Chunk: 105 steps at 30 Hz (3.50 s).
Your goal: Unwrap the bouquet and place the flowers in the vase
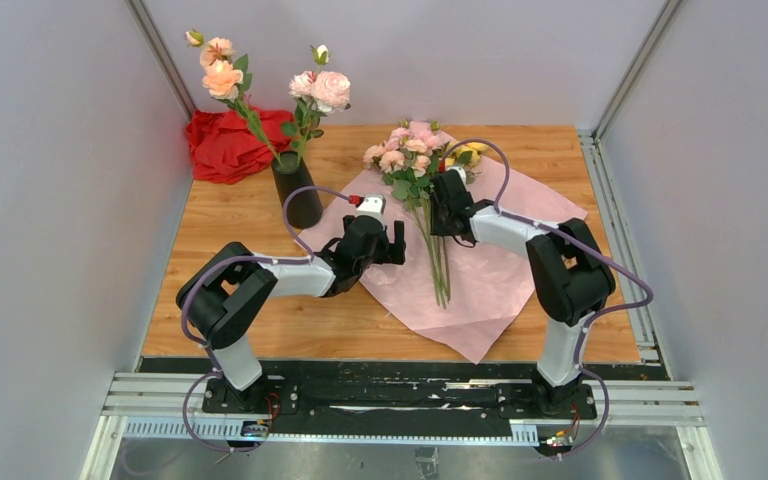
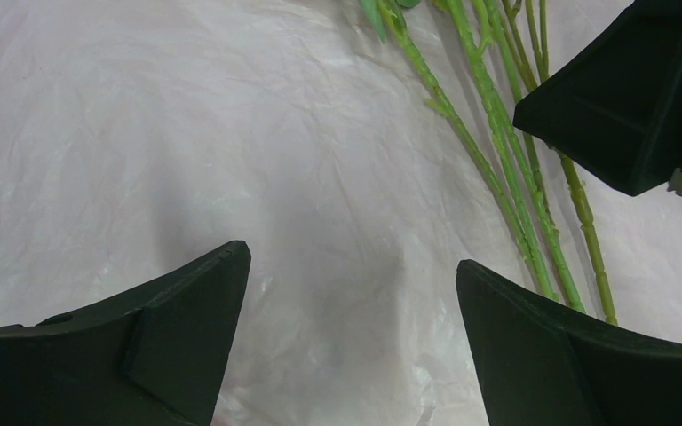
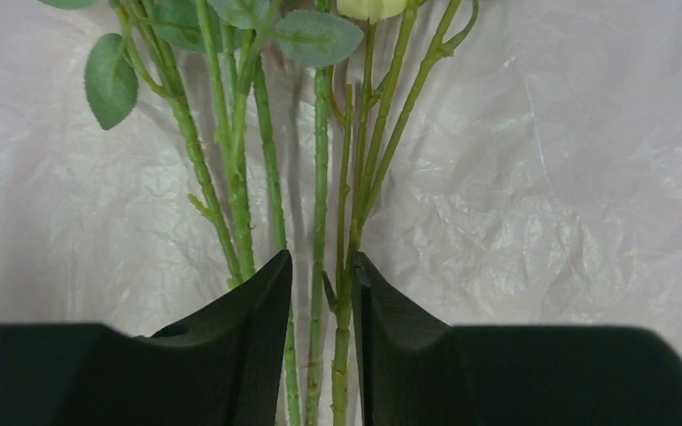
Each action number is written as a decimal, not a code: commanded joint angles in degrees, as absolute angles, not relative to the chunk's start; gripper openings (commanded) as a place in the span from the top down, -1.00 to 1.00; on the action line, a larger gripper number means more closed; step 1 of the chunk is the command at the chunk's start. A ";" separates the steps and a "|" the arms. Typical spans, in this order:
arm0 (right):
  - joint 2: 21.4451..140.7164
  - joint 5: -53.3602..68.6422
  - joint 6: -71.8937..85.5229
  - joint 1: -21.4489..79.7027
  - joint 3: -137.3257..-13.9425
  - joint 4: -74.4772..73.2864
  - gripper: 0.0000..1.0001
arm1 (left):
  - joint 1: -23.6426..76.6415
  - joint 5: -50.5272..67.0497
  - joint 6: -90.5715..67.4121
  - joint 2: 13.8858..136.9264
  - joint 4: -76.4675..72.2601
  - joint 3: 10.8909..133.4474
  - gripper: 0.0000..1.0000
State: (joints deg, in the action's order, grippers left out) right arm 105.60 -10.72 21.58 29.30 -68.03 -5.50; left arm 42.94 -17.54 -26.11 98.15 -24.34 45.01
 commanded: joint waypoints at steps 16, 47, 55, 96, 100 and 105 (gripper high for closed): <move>105.92 -8.86 26.16 26.16 -64.63 -3.69 0.46 | 43.33 -17.49 -25.40 97.90 -25.40 45.31 -0.96; 101.73 -9.72 26.89 25.87 -60.04 -0.51 0.61 | 43.33 -16.96 -25.31 98.43 -25.23 45.65 -0.96; 101.30 -10.30 27.39 25.93 -59.33 0.91 1.00 | 43.41 -16.83 -25.31 98.43 -25.23 45.69 -0.96; 76.38 -17.66 27.73 26.57 -38.67 19.14 1.00 | 43.94 -16.35 -24.70 98.33 -25.31 45.72 -0.93; 72.09 -15.33 25.70 27.72 -38.72 18.17 1.00 | 44.12 -14.59 -24.15 97.81 -25.41 45.76 -0.93; 65.65 -12.92 20.16 31.39 -40.17 13.26 1.00 | 44.32 -4.18 -23.47 93.77 -25.24 46.16 -1.00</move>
